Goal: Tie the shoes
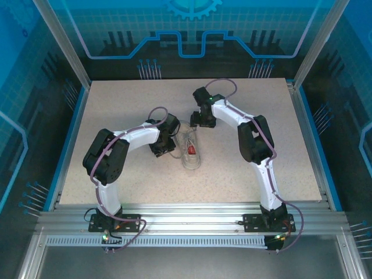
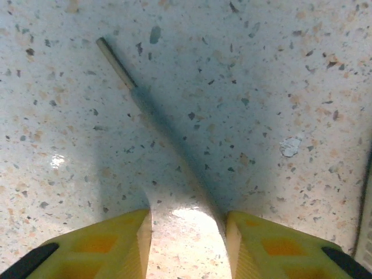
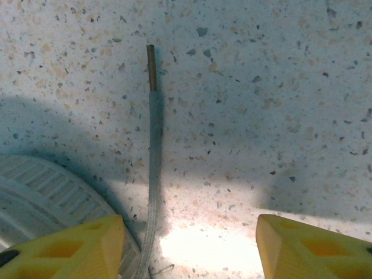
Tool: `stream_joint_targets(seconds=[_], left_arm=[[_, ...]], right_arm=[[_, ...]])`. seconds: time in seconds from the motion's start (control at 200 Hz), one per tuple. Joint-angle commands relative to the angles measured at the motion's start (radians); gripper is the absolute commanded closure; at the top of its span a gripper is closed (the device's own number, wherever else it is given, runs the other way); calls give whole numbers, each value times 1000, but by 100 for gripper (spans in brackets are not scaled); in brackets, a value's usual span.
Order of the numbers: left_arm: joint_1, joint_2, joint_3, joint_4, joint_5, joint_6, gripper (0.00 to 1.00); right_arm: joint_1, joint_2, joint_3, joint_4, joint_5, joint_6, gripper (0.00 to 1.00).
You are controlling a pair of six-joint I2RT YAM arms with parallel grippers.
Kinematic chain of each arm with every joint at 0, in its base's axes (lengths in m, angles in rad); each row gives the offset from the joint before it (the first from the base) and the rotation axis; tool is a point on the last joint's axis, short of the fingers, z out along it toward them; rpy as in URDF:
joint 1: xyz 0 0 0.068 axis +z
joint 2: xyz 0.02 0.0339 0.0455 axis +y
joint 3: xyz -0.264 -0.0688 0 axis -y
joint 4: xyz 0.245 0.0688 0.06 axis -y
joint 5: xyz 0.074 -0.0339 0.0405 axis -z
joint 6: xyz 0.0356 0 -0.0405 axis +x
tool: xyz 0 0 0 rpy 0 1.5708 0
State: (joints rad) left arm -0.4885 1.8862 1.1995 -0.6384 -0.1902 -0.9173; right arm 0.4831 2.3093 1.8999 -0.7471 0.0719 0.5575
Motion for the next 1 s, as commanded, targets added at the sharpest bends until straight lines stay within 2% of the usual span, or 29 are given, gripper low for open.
stream_joint_targets(seconds=[0.0, 0.09, 0.24, 0.4, 0.786, 0.996], left_arm=[[-7, 9, -24, 29, -8, -3, 68], [-6, -9, -28, 20, -19, 8, 83], [-2, -45, -19, 5, -38, 36, 100], [1, -66, 3, -10, -44, 50, 100], [1, -70, 11, -6, -35, 62, 100], [1, -78, 14, -6, -36, 76, 100]], right_arm=[[14, -35, -84, -33, 21, -10, 40], [13, -88, -118, -28, 3, 0, 39], [6, -195, -123, -30, 3, 10, 38], [-7, -213, -89, -42, 22, 14, 37], [2, 33, 101, -100, 5, 39, 43], [8, 110, 140, -152, 50, 32, 43]])
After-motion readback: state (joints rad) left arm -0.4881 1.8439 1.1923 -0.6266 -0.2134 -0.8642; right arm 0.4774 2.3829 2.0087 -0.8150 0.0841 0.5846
